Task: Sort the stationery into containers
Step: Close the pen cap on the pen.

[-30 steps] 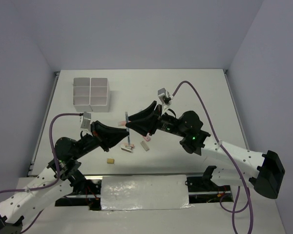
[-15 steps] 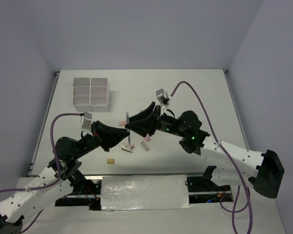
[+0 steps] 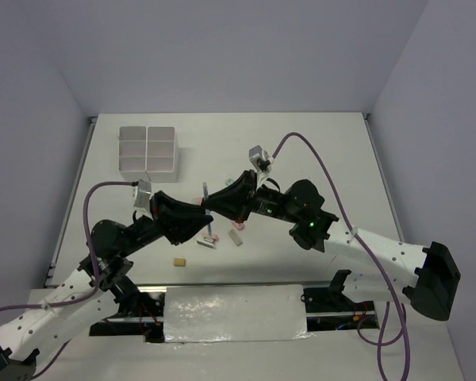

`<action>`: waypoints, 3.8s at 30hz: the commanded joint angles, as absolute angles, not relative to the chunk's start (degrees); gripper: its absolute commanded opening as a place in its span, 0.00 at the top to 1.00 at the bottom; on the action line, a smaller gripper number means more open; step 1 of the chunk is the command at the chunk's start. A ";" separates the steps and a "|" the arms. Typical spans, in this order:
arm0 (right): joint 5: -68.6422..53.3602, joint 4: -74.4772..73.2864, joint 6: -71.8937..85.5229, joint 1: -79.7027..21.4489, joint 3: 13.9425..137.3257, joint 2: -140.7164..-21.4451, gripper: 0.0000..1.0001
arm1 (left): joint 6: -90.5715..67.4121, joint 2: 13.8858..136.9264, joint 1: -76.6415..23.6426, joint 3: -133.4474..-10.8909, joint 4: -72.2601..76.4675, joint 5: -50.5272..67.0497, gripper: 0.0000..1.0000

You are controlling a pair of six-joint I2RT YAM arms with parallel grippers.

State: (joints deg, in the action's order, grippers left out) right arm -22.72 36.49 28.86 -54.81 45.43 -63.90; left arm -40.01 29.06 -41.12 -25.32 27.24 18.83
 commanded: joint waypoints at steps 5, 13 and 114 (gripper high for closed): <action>-20.92 37.53 26.89 -56.42 47.37 -62.58 1.00 | -40.08 31.82 -41.22 -27.60 32.78 21.09 0.44; -21.00 37.44 26.98 -56.69 47.90 -62.49 0.95 | -39.46 31.73 -41.22 -27.25 32.08 21.45 0.99; -21.09 26.46 22.59 -56.69 37.26 -72.69 1.00 | -25.84 32.07 -37.00 -39.90 25.22 14.50 1.00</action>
State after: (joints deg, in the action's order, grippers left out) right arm -12.88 42.19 22.90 -55.44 41.89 -70.19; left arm -24.21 33.21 -39.00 -31.29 1.89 16.23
